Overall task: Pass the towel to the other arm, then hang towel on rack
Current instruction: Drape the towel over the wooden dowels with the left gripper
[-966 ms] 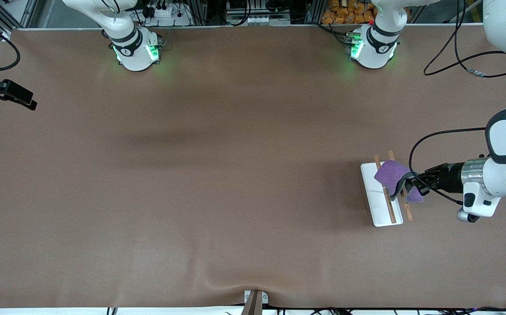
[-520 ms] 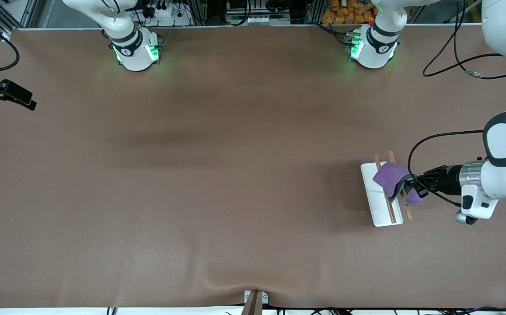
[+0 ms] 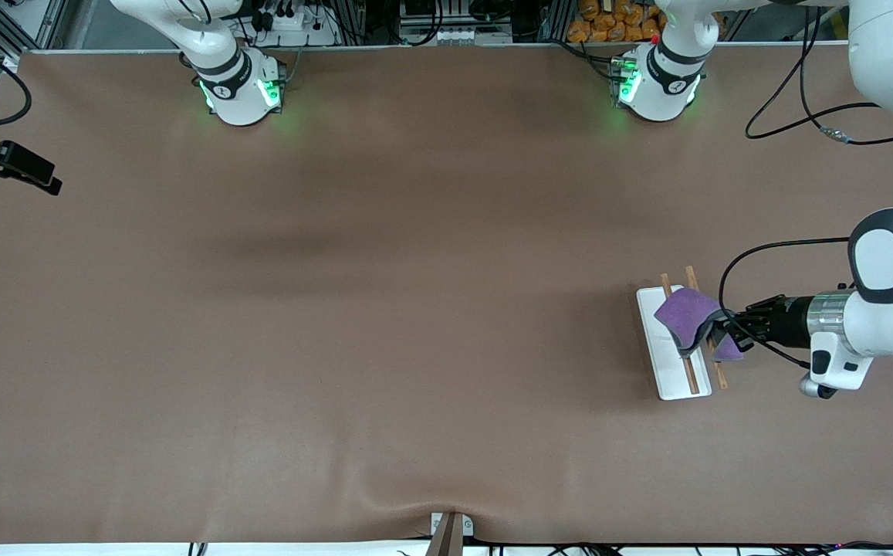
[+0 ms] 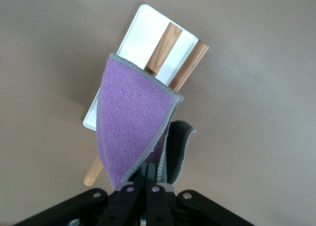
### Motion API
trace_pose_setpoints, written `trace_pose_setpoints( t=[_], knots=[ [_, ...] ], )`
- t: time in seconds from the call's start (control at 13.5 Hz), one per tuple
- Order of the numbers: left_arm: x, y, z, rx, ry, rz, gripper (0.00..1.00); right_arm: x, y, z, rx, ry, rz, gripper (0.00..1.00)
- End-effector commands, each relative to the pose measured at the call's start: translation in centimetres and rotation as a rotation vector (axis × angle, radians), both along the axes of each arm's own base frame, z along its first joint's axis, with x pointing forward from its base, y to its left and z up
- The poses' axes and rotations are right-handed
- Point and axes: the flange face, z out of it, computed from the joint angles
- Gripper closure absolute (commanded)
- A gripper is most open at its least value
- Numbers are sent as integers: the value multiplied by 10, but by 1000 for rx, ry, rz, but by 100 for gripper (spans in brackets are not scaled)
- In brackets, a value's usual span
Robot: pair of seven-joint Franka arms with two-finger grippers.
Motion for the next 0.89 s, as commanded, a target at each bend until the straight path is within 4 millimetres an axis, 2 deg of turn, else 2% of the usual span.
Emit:
trace_pose_setpoints(
  t=[0.0, 0.37, 0.82],
  knots=[
    [5, 2, -6, 13, 1, 0, 100, -1, -4, 5, 3, -8, -17, 0],
    [6, 18, -20, -3, -3, -52, 100, 0, -4, 4, 9, -11, -17, 0],
    [6, 33, -22, 18, -12, -69, 100, 0, -12, 4, 26, -10, -34, 0]
  ],
)
